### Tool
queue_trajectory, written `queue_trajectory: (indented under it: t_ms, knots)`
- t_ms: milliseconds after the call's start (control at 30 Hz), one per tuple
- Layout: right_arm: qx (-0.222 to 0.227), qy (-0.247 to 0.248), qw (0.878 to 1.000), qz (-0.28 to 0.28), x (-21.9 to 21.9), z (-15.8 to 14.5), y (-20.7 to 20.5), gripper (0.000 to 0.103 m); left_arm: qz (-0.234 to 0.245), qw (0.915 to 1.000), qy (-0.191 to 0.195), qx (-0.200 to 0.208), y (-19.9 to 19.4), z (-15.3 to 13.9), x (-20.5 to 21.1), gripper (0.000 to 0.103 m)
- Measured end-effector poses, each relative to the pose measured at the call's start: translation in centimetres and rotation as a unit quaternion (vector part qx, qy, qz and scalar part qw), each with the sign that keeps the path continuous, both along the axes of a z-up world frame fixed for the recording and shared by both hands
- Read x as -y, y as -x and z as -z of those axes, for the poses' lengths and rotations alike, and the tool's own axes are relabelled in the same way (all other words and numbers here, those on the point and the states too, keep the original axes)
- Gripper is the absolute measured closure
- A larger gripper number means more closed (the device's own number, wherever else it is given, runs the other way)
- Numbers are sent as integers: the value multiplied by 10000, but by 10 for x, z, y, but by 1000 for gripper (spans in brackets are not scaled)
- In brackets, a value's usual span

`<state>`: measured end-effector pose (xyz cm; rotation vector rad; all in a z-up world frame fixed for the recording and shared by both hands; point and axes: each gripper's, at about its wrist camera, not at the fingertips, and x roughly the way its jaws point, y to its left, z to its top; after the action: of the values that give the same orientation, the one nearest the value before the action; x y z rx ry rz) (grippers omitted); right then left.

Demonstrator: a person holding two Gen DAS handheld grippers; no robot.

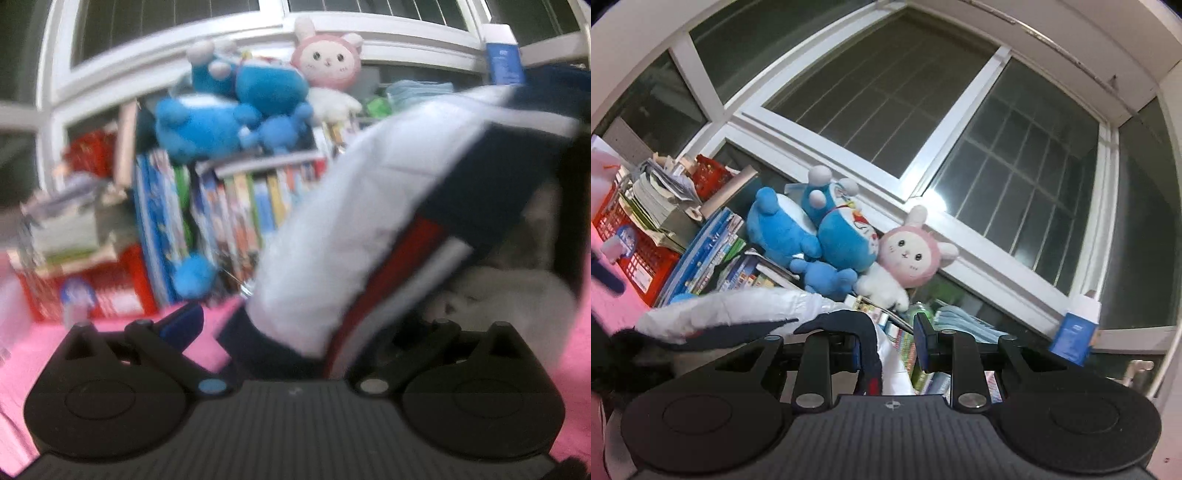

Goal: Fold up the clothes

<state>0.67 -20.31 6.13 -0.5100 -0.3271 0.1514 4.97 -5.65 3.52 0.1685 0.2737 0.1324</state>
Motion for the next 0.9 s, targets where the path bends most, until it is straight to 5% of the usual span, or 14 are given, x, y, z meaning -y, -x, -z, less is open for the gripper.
queue_trajectory:
  t_ms: [233, 400, 600, 767, 833, 900]
  knots:
    - [-401, 369, 9974, 475, 17, 39, -10, 65, -491, 9970, 168, 568, 12, -25, -16, 0]
    - [-1692, 657, 9802, 789, 25, 77, -57, 65, -670, 9905, 363, 1140, 39, -55, -23, 0]
    - [-2361, -228, 9685, 755, 47, 65, -72, 67, -784, 9879, -79, 1338, 49, -61, -23, 0]
    - [-1503, -1566, 9757, 288, 88, -7, -29, 68, -880, 9912, 385, 909, 44, -42, -41, 0]
    - [-1799, -1944, 9643, 90, 105, -19, -23, 64, -853, 9925, 498, 721, 43, -32, -44, 0]
    - [-2768, -2269, 9337, -85, 123, -10, -38, 62, -732, 9947, 506, 512, 43, -21, -44, 0]
